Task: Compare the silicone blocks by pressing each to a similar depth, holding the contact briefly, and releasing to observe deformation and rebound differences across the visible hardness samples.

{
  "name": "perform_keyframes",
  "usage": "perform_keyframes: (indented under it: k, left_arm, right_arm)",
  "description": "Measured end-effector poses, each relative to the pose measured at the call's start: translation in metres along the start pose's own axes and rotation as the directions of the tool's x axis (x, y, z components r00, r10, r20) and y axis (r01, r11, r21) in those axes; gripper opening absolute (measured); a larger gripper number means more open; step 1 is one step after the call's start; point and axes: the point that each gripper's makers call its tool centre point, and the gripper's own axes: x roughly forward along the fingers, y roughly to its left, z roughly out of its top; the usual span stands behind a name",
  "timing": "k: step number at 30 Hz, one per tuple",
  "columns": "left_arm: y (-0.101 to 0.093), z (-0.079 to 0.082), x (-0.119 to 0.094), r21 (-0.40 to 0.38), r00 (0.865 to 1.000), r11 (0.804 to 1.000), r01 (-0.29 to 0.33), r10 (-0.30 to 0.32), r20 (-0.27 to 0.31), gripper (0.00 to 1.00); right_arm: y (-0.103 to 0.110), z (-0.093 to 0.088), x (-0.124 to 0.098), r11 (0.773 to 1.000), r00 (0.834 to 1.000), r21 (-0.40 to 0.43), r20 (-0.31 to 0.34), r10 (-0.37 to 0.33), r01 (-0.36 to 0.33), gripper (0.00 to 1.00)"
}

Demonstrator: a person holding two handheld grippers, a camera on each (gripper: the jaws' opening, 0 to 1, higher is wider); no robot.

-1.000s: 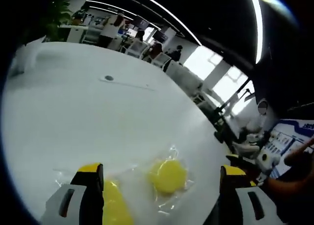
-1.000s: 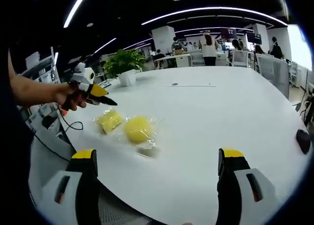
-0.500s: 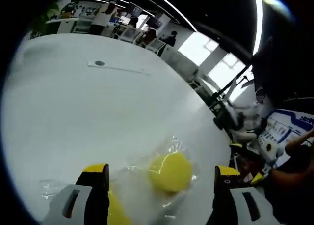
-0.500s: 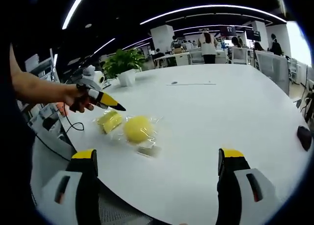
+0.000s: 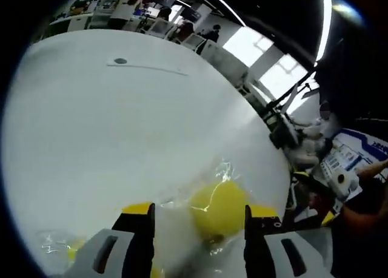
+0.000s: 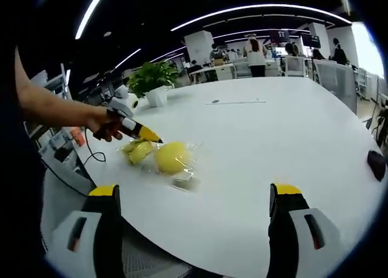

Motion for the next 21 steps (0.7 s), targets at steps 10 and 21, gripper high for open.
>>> perform_keyframes:
  k: [10,21]
  left_arm:
    - [0.013,-0.002,0.002,-0.070,1.000,0.997,-0.010,0.009,-0.013,0.28]
    - [0.014,-0.004,0.014,-0.092,0.999,0.994,-0.053,0.052,-0.012,0.21]
  right_arm:
    - [0.001,0.003,-0.002,1.000,1.000,0.006,0.008,-0.001,0.001,0.96]
    - [0.002,-0.001,0.001,1.000,1.000,0.004,-0.004,-0.008,0.008,0.96]
